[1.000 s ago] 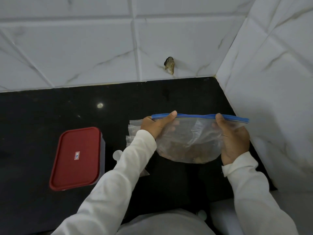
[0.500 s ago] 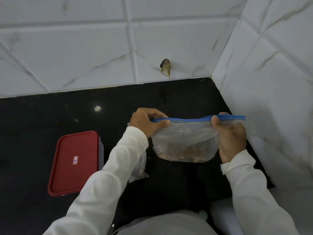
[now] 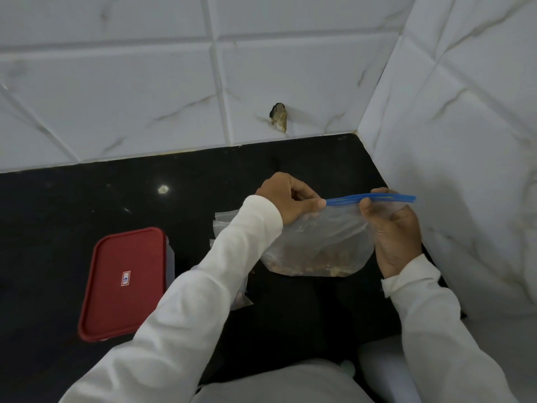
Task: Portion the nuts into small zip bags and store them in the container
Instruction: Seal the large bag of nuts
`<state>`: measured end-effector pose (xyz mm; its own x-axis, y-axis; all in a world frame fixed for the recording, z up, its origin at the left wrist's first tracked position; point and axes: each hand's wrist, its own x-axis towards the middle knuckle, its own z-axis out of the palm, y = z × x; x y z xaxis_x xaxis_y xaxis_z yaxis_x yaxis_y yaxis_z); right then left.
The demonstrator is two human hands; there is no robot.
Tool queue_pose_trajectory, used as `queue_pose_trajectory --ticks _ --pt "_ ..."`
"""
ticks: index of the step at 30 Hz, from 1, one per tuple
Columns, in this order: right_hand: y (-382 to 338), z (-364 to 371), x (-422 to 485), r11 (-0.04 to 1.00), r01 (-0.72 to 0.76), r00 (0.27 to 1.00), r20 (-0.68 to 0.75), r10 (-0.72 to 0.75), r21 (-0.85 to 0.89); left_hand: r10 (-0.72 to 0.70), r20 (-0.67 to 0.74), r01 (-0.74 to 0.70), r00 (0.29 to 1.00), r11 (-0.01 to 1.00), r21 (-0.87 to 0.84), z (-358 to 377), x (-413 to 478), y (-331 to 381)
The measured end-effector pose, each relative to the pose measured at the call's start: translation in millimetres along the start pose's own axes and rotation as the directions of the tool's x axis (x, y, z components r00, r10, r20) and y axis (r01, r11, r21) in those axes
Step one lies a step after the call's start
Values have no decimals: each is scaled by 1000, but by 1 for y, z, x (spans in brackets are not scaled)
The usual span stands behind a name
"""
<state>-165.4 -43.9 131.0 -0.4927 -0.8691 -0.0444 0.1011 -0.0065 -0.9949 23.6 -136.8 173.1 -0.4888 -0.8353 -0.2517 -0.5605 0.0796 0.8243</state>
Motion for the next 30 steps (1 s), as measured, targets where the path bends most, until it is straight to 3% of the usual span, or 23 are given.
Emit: queue_pose_trajectory --ticks 5,7,8,9,10,11,12,13,15,19,22,26,27,30 --pt "-3 3 -1 999 -45 994 -100 42 -22 11 -105 -12 994 1000 -16 7 -3 0" --pt "-5 3 -3 982 82 964 -235 -121 -170 30 -138 -29 990 1000 5 10 -5 0" --pt "-5 1 -3 905 220 917 -240 -320 -365 39 -151 -37 988 999 18 11 -5 0" --pt "-6 -3 0 714 373 836 -119 -536 -593 48 -164 -44 985 999 30 11 -6 1" --pt "-8 -5 3 461 497 746 92 -659 -735 57 -177 -50 983 998 44 12 -6 1" --pt "-11 -4 8 243 588 676 303 -672 -772 71 -193 -60 979 996 65 13 -6 2" --pt "-11 -2 13 115 647 636 450 -627 -754 93 -207 -75 974 993 93 14 -7 3" --pt "-11 1 14 62 681 615 524 -589 -730 118 -213 -92 970 988 125 15 -7 4" --pt "-5 4 19 68 697 605 534 -591 -714 174 -203 -137 964 973 184 18 -6 3" --pt "-6 6 17 146 660 659 474 -584 -737 281 -152 -231 947 931 282 16 -5 -2" --pt "-11 9 11 187 667 698 518 -494 -721 195 -149 -166 969 969 183 16 -7 -6" --pt "-5 9 9 416 608 794 505 -338 -676 -73 39 75 997 996 -46 24 -1 -11" --pt "-3 8 9 482 561 827 483 -288 -673 -99 77 101 992 994 -29 28 1 -12" --pt "0 6 10 658 426 880 452 -143 -621 -74 98 49 992 972 230 36 -1 -17"
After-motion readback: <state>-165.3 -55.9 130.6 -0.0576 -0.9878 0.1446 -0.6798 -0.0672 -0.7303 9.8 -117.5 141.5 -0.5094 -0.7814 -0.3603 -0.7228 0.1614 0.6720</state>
